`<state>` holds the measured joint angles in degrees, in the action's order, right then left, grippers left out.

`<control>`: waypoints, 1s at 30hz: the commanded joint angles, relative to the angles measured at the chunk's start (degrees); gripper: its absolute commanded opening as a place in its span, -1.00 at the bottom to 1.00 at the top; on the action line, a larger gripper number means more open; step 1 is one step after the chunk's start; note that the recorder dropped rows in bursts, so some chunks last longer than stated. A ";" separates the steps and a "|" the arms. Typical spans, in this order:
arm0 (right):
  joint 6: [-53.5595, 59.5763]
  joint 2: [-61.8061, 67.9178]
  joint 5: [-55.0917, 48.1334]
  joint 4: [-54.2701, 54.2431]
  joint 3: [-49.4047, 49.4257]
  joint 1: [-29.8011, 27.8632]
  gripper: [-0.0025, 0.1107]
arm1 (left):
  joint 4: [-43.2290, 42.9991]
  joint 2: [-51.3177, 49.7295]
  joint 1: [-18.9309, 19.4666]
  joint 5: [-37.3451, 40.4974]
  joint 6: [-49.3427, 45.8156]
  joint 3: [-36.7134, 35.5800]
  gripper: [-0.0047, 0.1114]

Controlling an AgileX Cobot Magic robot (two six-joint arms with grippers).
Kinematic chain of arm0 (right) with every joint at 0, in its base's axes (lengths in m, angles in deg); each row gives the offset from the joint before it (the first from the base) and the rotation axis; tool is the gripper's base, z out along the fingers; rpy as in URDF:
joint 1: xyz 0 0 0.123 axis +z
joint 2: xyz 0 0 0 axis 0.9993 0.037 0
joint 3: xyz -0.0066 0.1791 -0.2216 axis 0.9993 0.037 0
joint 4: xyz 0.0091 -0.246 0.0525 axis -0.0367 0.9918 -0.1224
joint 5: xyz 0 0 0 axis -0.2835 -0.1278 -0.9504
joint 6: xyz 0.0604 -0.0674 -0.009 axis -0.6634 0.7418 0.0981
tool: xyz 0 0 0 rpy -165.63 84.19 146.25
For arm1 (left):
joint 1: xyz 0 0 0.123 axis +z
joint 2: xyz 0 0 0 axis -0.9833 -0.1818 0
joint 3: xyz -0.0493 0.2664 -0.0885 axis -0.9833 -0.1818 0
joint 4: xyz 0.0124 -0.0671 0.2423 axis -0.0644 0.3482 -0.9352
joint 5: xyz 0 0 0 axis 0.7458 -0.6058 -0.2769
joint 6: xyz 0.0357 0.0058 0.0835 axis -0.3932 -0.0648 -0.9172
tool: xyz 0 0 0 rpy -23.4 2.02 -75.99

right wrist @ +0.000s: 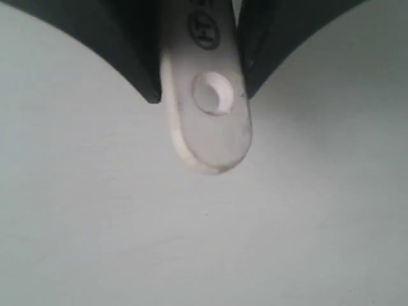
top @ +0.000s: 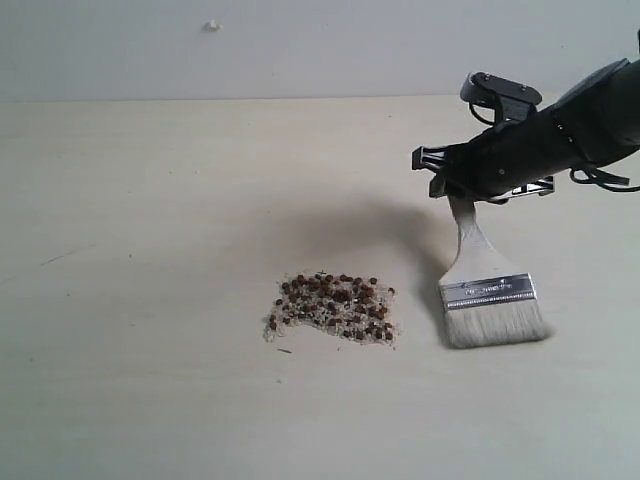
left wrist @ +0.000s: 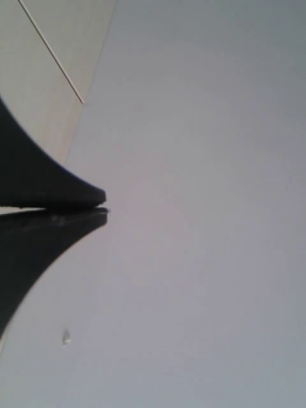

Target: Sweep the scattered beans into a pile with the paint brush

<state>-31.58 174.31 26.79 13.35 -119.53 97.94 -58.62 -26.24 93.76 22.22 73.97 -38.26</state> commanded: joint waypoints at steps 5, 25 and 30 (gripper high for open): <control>-0.76 -1.02 7.78 1.02 0.08 -0.08 -0.26 | 0.35 0.37 0.13 0.16 -0.25 -0.12 -0.92; -0.74 -52.84 26.98 3.62 42.32 -0.78 -0.96 | 0.35 0.37 0.13 0.16 -0.25 -0.12 -0.92; -0.50 -71.97 12.94 4.84 49.53 -0.78 -0.96 | 0.35 0.37 0.13 0.16 -0.25 -0.12 -0.92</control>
<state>-32.61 110.77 46.68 16.87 -73.00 97.36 -58.62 -26.24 93.76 22.22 73.97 -38.26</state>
